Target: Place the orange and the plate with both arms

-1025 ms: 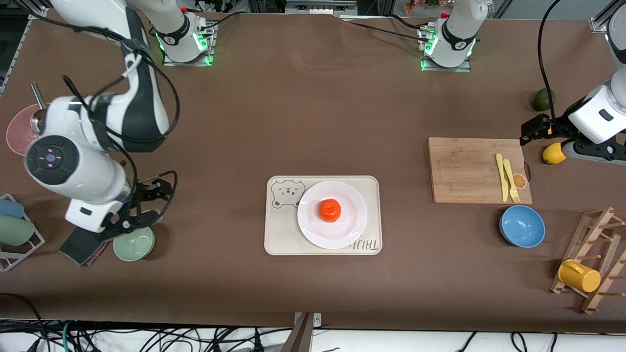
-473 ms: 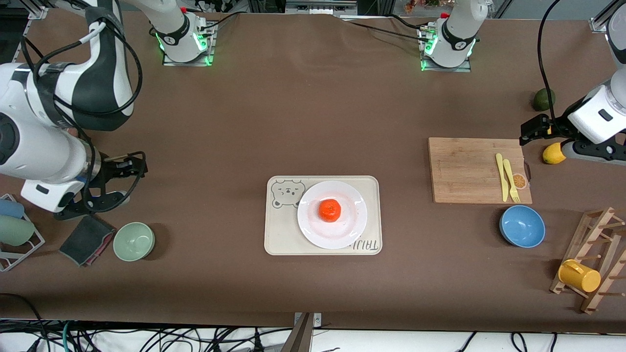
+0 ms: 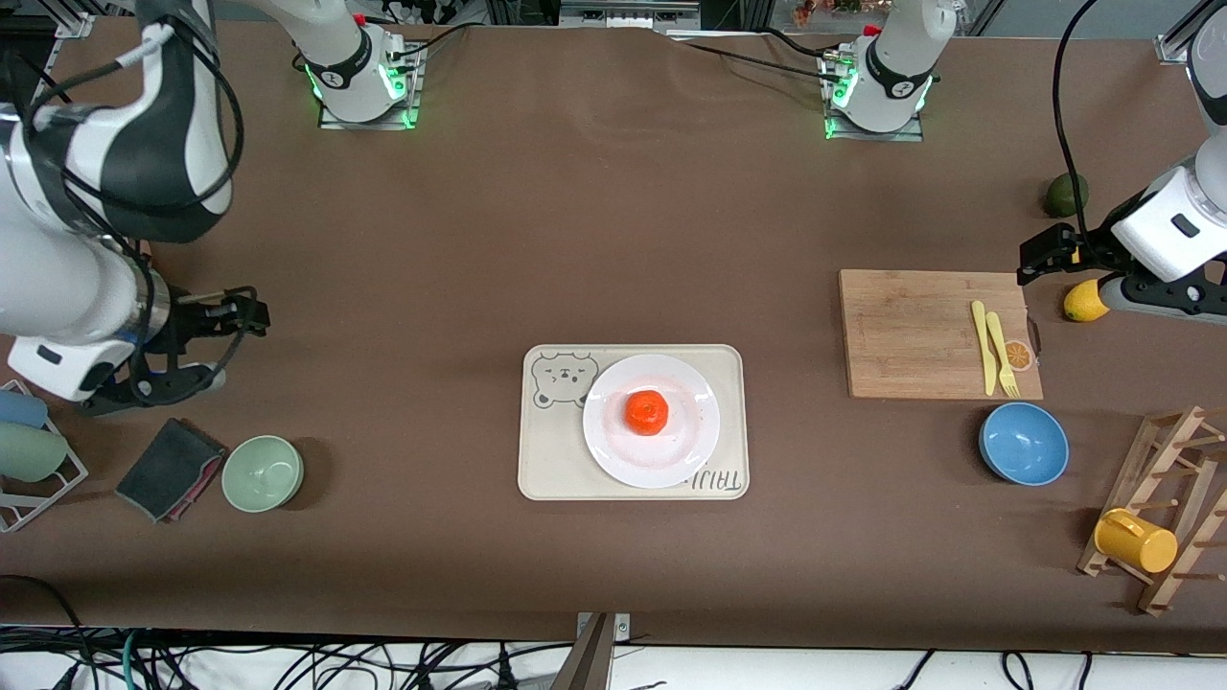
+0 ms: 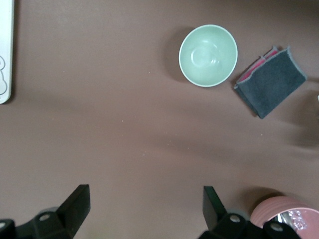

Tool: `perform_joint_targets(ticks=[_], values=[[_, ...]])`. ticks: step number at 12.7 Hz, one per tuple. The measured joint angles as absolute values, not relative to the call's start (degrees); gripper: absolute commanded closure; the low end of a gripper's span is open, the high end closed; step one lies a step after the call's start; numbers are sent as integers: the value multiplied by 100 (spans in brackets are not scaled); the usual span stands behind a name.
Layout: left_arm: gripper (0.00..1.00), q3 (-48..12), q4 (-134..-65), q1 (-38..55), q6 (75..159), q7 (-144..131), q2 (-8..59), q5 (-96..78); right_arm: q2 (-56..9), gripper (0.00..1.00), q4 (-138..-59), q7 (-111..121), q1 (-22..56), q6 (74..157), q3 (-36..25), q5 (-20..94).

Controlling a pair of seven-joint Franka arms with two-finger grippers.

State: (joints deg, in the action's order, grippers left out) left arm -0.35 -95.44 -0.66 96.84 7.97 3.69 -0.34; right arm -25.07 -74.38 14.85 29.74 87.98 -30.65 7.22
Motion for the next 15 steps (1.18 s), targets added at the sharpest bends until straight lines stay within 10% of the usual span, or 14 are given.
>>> perform_joint_targets(ticks=[6,15], values=[[0,-50,-9549,-51,9684,797,369,-34,-1010,0,-9278,53,1028,9698,-385,-234],[0,-50,-9558,-45,9684,797,372,-34,286,0,-10008,96,78,9867,21,-198]])
